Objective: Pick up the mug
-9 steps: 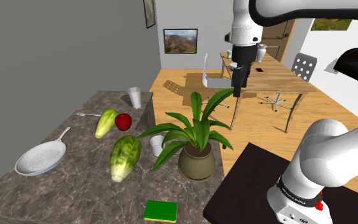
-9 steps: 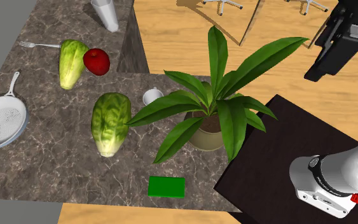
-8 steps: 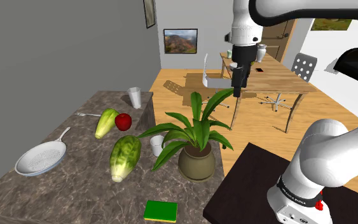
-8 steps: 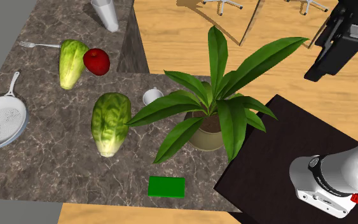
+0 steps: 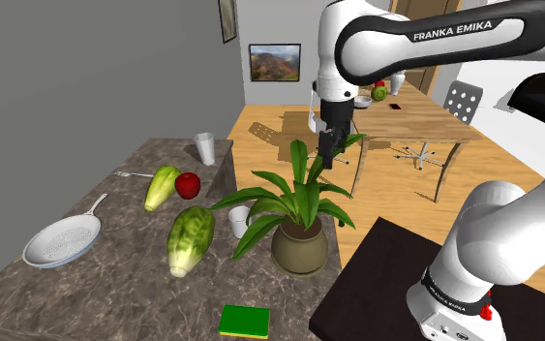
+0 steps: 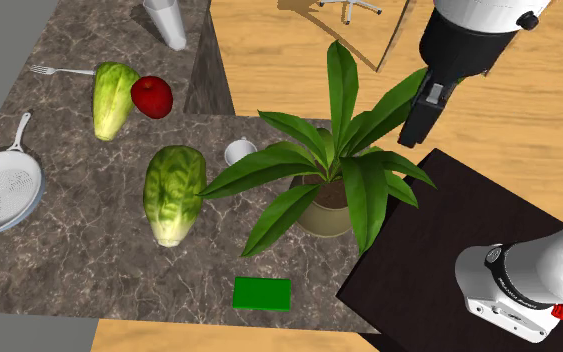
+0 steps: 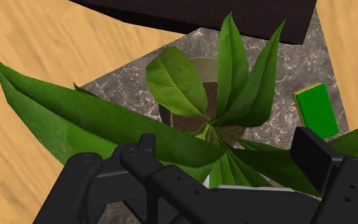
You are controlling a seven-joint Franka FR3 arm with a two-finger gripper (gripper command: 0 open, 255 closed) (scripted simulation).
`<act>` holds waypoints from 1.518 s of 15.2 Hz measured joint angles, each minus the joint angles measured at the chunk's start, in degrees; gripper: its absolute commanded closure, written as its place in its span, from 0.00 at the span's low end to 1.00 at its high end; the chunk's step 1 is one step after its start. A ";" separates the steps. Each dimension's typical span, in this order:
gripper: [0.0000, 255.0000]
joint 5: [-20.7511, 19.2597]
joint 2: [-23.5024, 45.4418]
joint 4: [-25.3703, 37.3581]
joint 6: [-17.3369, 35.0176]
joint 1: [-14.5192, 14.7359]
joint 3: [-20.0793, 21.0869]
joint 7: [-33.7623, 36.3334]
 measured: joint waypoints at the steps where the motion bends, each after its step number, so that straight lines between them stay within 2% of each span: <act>1: 0.00 0.14 1.52 -0.04 1.73 0.11 0.49 0.59; 5: 0.00 0.38 8.12 -0.68 9.50 0.46 2.41 3.02; 12: 0.00 -0.68 21.34 2.22 20.76 0.92 5.51 7.98; 18: 0.00 -3.81 34.72 8.29 28.61 1.27 6.98 12.53; 23: 0.00 -7.08 45.15 14.86 32.71 2.49 7.31 16.82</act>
